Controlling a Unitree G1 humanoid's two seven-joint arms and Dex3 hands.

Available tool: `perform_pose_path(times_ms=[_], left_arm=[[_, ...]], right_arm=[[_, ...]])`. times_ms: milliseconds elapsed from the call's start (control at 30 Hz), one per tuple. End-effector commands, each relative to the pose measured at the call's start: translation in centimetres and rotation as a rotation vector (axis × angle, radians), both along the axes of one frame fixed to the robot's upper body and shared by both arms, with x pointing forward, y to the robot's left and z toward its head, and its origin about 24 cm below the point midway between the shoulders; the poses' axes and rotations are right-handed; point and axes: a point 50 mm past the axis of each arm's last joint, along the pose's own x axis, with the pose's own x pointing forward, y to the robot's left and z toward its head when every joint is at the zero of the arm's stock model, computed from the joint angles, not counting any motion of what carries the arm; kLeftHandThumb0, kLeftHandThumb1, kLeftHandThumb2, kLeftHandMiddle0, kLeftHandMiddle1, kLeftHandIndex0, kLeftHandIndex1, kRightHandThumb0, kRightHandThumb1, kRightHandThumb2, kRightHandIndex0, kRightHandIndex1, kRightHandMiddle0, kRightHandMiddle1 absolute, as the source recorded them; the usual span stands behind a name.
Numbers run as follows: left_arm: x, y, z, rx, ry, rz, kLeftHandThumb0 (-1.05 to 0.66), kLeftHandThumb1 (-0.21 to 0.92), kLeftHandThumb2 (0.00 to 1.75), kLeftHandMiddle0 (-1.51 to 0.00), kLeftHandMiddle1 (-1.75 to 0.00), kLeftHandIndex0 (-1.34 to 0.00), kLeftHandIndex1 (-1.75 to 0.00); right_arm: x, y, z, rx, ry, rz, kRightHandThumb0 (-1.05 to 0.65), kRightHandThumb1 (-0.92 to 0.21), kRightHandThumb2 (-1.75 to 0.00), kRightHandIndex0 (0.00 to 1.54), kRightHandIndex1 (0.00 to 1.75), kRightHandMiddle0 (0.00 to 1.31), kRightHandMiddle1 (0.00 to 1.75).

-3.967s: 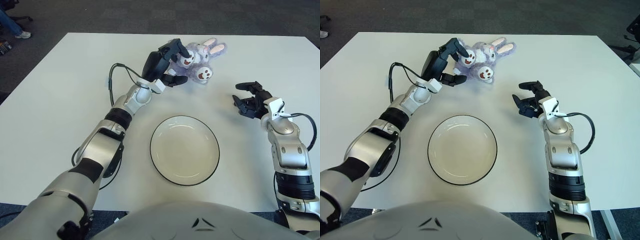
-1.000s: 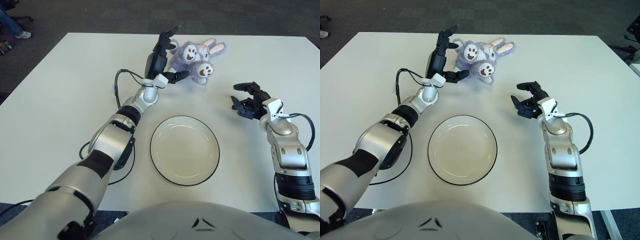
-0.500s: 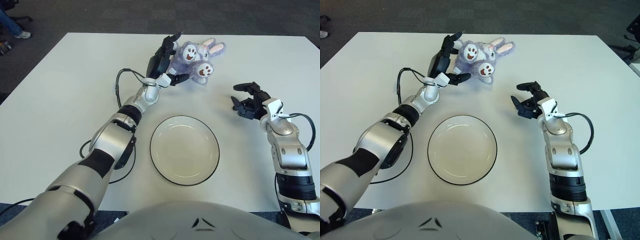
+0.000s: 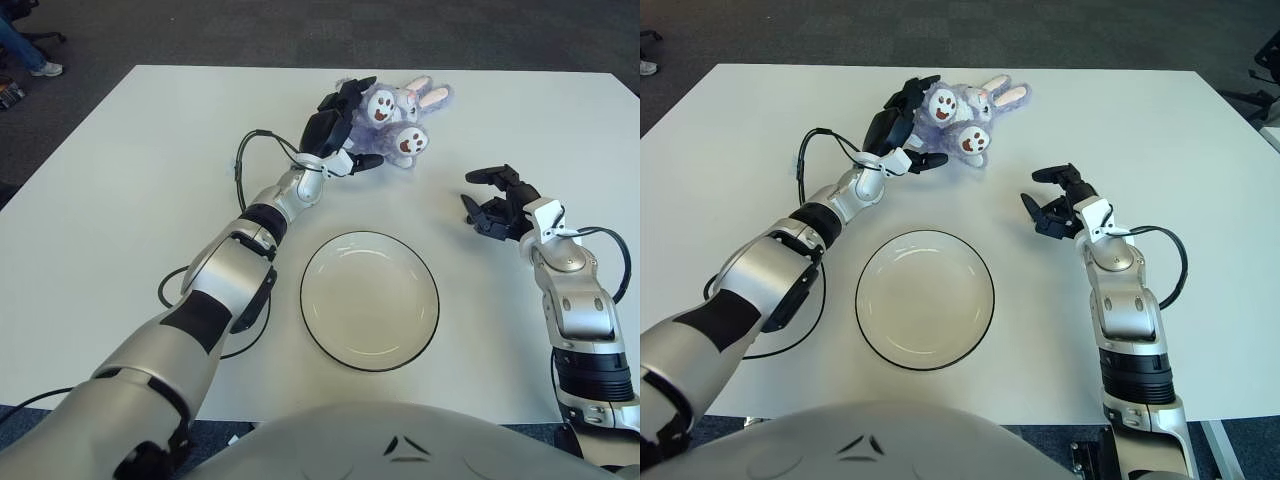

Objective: Put the doll into the plate.

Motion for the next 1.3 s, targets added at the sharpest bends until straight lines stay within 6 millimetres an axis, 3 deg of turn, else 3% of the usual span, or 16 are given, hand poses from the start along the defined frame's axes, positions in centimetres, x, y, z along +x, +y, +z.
perform_pose_path(times_ms=[0,367,533,600,633,700,767,900,1067,1200,1267], left_arm=[[0.3,-0.3,0.7,0.035,-0.021,-0.007,-0.63,0.35,0.85,-0.1,-0.96,0.0,-0.81],[0.4,-0.8,0.9,0.082,-0.027,-0.01,-0.57,0.38,0.9,-0.09,-0.97,0.0,-0.9],[0.4,-1.2,0.8,0.077,-0.004,-0.024,-0.46,0.36,0.99,-0.24,-1.05,0.0,-1.1],[0.4,-1.3,0.8,0.056,0.016,-0.029,-0.39,0.34,1.05,-0.35,-1.19,-0.02,-1.31],[0.4,-1.4,0.8,0.047,0.022,-0.029,-0.11,0.42,0.98,-0.43,-1.31,-0.04,-1.39],[0.4,-1.5,0.9,0.035,0.029,-0.027,0.14,0.49,0.91,-0.49,-1.42,-0.05,-1.47],[0.4,-1.7,1.0,0.013,0.035,-0.021,0.26,0.53,0.87,-0.53,-1.47,-0.08,-1.52],[0.4,-1.8,1.1,-0.029,0.046,-0.009,0.05,0.49,1.02,-0.58,-1.56,-0.25,-1.65],[0.4,-1.9,1.2,-0.078,0.06,0.016,0.0,0.4,1.17,-0.62,-1.64,-0.32,-1.69],[0.4,-1.9,1.2,-0.094,0.061,0.03,-0.01,0.35,1.27,-0.64,-1.71,-0.36,-1.69],[0.4,-2.0,1.2,-0.098,0.06,0.036,-0.01,0.32,1.3,-0.56,-1.73,-0.44,-1.72]], right_arm=[[-0.2,-0.3,-0.2,0.009,0.002,-0.009,-0.55,-0.67,-0.82,0.54,1.53,0.0,1.08],[-0.4,-0.3,-0.3,0.034,0.007,-0.014,-0.54,-0.68,-0.82,0.6,1.67,0.0,1.09],[-0.4,-0.3,-0.4,0.041,0.015,-0.016,-0.54,-0.67,-0.82,0.55,1.63,0.0,1.1],[-0.4,-0.4,-0.5,0.044,0.017,-0.017,-0.53,-0.66,-0.83,0.53,1.6,0.0,1.15],[-0.4,-0.4,-0.5,0.046,0.018,-0.017,-0.52,-0.66,-0.83,0.52,1.59,0.0,1.17],[-0.5,-0.4,-0.5,0.049,0.019,-0.017,-0.52,-0.66,-0.84,0.51,1.58,0.0,1.18],[-0.5,-0.4,-0.6,0.051,0.02,-0.017,-0.52,-0.65,-0.85,0.51,1.56,0.0,1.2],[-0.6,-0.3,-0.6,0.046,0.022,-0.015,-0.52,-0.65,-0.86,0.48,1.53,0.0,1.26],[-0.7,-0.4,-0.7,0.025,0.024,-0.01,-0.53,-0.65,-0.86,0.43,1.51,0.0,1.35],[-0.8,-0.4,-0.7,0.025,0.025,-0.002,-0.52,-0.63,-0.87,0.45,1.62,0.0,1.41],[-0.8,-0.5,-0.8,0.027,0.026,0.001,-0.52,-0.62,-0.89,0.47,1.65,0.0,1.43]])
